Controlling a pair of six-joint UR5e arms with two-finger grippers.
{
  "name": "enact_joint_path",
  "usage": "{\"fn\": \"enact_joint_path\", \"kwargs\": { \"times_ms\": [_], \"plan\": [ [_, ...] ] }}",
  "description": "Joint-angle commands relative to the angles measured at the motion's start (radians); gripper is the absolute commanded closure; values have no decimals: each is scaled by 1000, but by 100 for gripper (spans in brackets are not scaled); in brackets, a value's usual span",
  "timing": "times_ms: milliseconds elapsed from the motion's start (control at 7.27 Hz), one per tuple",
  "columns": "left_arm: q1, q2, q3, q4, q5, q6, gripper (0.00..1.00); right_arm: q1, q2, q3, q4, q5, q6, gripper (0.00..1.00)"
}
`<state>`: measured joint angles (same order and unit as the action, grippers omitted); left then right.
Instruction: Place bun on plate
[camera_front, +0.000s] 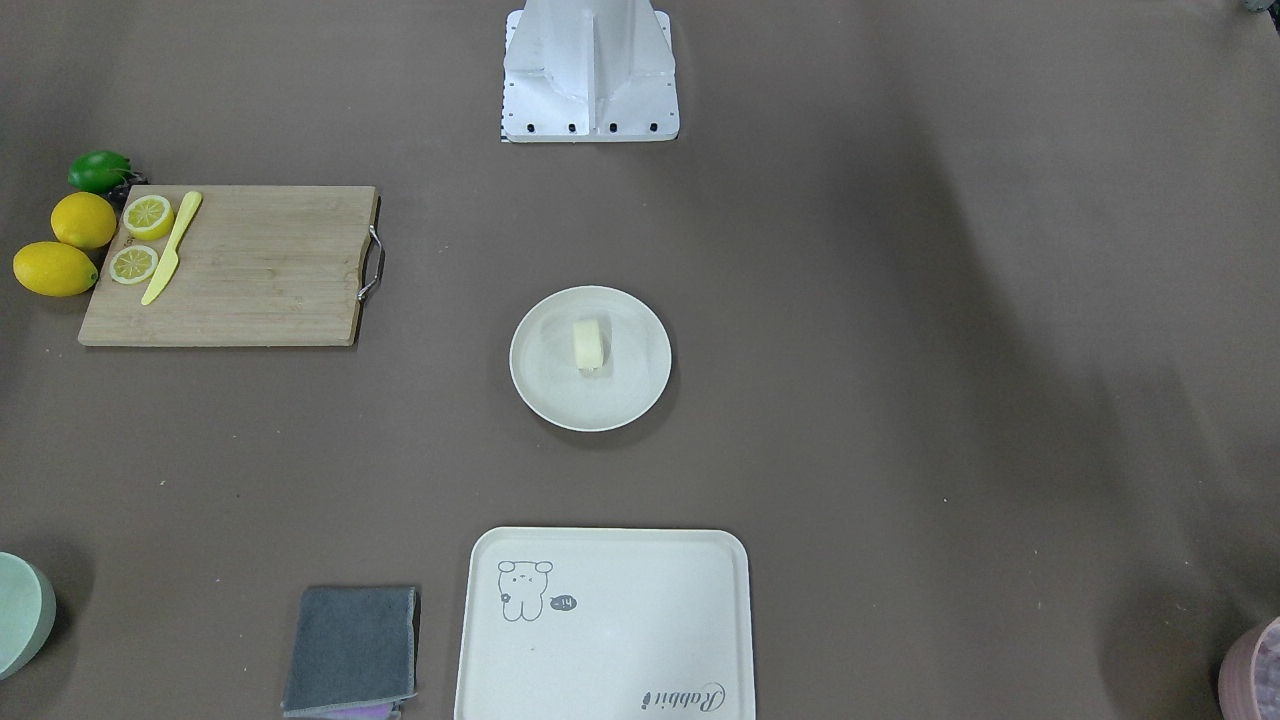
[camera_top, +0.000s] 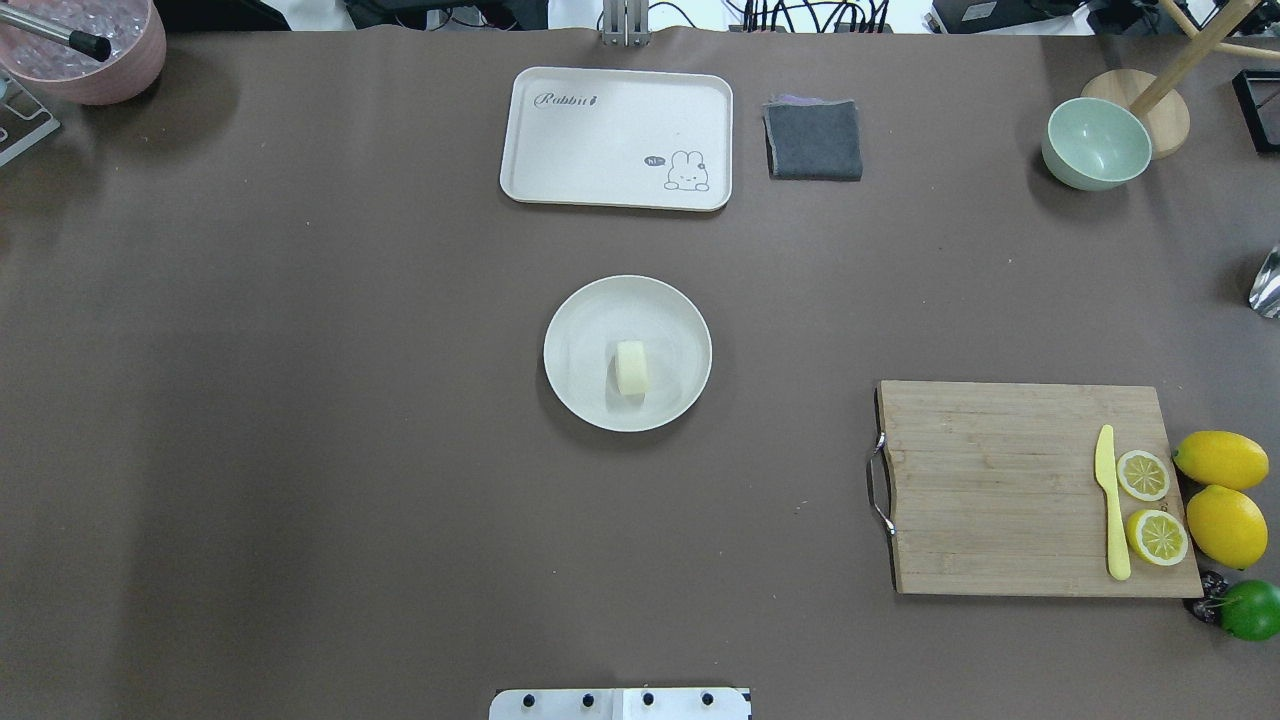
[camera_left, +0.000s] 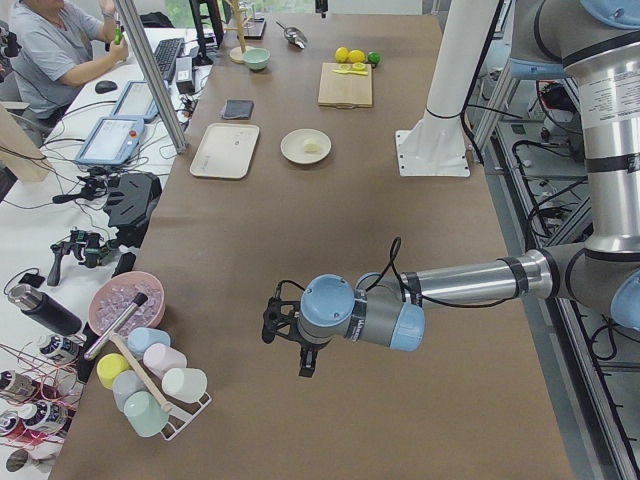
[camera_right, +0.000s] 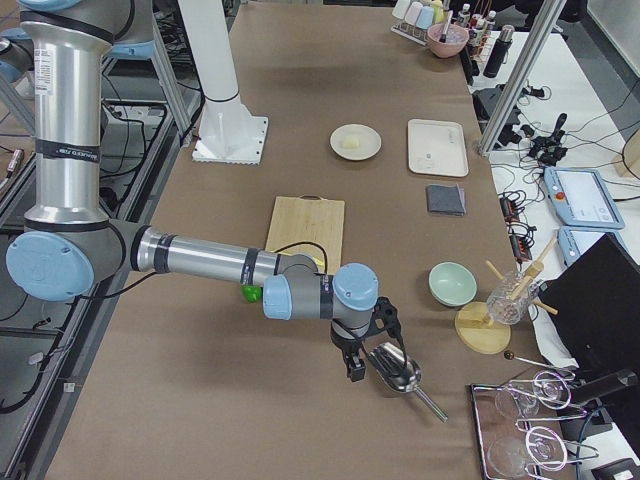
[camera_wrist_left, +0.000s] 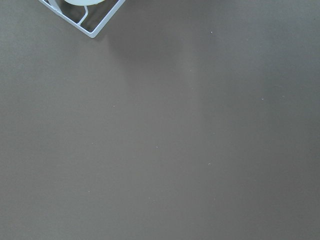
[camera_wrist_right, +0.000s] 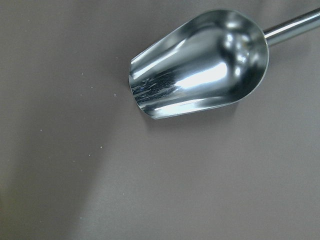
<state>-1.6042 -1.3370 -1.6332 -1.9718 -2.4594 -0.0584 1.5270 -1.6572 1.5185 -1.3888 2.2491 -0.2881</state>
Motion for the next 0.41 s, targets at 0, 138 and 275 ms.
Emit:
{"fn": "enact_joint_path", "kwargs": {
  "times_ms": [0, 138, 275],
  "plan": [
    [0, 1, 4, -19, 5, 0, 2, -1, -1, 0, 1, -2, -2, 0],
    [0, 1, -2, -21, 3, 0, 2, -1, -1, -6, 1, -3, 0, 0],
    [0, -1, -4, -19, 5, 0, 2, -1, -3, -5, -1, -2, 0, 0]
  ]
}}
